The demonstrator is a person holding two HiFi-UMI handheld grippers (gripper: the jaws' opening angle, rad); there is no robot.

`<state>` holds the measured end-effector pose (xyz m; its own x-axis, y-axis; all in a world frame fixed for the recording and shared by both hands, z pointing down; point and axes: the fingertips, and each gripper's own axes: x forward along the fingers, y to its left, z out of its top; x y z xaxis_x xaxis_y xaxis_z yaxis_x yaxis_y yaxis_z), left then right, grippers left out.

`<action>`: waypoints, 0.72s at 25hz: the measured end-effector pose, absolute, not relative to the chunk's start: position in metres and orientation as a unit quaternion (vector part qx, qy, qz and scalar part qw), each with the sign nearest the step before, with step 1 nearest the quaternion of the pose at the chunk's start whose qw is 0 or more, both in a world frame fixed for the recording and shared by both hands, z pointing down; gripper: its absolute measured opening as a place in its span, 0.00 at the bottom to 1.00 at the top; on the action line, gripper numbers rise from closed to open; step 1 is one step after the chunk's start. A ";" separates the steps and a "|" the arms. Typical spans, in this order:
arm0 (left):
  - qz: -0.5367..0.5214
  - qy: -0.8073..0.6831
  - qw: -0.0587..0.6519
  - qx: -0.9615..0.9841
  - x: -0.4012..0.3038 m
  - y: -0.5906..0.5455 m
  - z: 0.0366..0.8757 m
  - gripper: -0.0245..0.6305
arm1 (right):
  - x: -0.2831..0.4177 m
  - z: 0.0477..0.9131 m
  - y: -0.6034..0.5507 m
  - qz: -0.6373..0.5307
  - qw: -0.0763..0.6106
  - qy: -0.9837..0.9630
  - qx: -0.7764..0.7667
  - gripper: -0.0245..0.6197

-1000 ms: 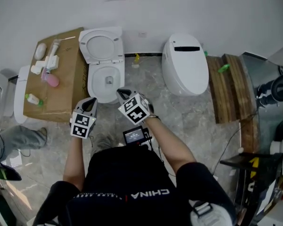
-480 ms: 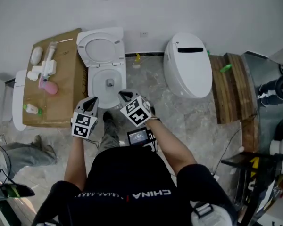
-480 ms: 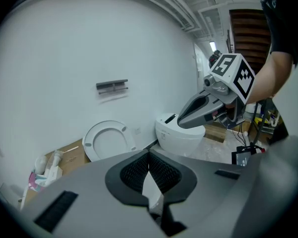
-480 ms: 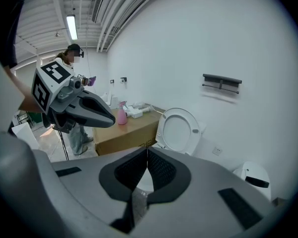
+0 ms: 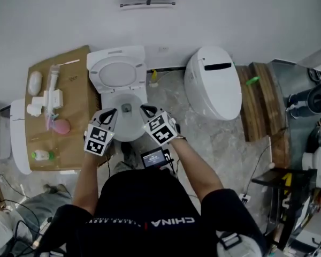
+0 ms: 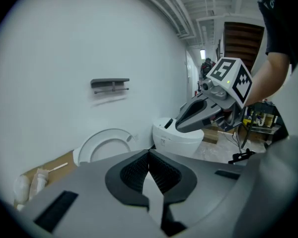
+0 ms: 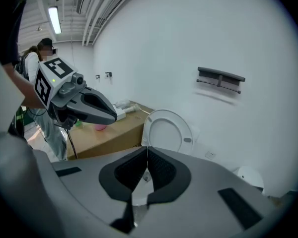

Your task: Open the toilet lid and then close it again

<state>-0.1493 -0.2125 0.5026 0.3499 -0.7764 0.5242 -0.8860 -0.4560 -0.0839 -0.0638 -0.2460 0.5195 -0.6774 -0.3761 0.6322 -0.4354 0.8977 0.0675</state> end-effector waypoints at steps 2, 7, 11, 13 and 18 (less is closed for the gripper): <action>0.238 -0.491 0.107 0.831 -0.159 -0.222 0.501 0.05 | -0.081 0.522 -0.257 0.035 0.341 -0.911 0.227 0.06; 0.246 -0.472 0.112 0.839 -0.180 -0.240 0.511 0.05 | -0.103 0.524 -0.273 0.048 0.343 -0.907 0.240 0.06; 0.248 -0.480 0.121 0.833 -0.189 -0.251 0.513 0.05 | -0.106 0.531 -0.290 0.054 0.354 -0.905 0.229 0.06; 0.254 -0.489 0.123 0.825 -0.195 -0.256 0.515 0.05 | -0.111 0.531 -0.300 0.054 0.354 -0.907 0.220 0.06; 0.262 -0.509 0.133 0.809 -0.192 -0.265 0.519 0.05 | -0.116 0.527 -0.319 0.044 0.351 -0.915 0.197 0.06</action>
